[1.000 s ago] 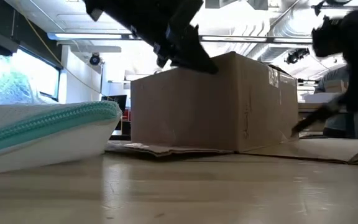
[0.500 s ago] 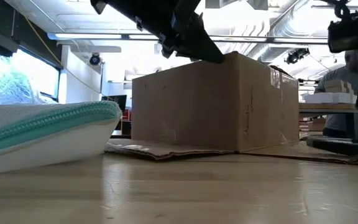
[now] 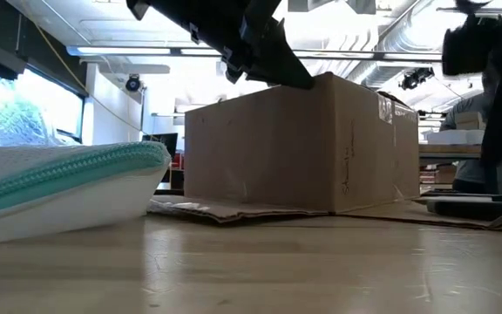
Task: Unpack boxes
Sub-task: Break down cardboard box until it is fully flat
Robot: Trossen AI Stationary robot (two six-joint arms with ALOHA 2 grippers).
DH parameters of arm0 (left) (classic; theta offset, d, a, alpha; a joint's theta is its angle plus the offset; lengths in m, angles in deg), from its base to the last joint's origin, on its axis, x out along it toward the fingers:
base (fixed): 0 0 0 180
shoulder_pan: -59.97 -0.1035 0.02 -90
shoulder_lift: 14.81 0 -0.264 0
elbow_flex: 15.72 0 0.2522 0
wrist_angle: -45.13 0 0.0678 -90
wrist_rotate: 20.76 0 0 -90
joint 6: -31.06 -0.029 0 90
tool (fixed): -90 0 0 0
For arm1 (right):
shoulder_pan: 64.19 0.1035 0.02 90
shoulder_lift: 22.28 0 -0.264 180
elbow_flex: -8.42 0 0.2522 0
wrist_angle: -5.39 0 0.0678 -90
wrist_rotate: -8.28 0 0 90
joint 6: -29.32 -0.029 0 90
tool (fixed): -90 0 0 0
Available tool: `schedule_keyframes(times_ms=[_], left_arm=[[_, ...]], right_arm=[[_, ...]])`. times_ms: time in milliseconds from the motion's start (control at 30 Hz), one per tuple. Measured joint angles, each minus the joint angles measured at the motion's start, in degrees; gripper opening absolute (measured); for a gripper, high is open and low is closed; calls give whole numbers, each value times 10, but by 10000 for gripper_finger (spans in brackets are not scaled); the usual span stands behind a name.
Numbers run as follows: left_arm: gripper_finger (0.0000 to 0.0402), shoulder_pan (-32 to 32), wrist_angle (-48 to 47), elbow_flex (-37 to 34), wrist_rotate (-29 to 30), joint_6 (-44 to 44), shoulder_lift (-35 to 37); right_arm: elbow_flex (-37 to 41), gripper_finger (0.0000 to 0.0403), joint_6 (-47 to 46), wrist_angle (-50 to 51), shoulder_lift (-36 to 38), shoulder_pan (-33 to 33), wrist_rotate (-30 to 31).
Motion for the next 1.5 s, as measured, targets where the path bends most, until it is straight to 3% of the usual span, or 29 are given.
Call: schedule_keyframes(times_ms=[233, 500, 800, 1000, 1267, 1500], left_arm=[[0, 0, 0, -2, 0, 0, 0], [0, 0, -3, -2, 0, 0, 0], [0, 0, -4, -2, 0, 1, 0], [0, 0, -5, -2, 0, 1, 0], [0, 0, -5, -2, 0, 1, 0], [0, 0, -6, -2, 0, 4, 0]], right_arm=[[-1, 309, -93, -10, -110, -27, -45], [-34, 298, -84, 8, -194, -28, -51], [-57, 255, -76, 95, -193, -28, -65], [-77, 251, -40, 133, -193, -28, -93], [-135, 251, 51, 236, -194, -36, -73], [-109, 251, 53, 184, -193, -51, -137]])
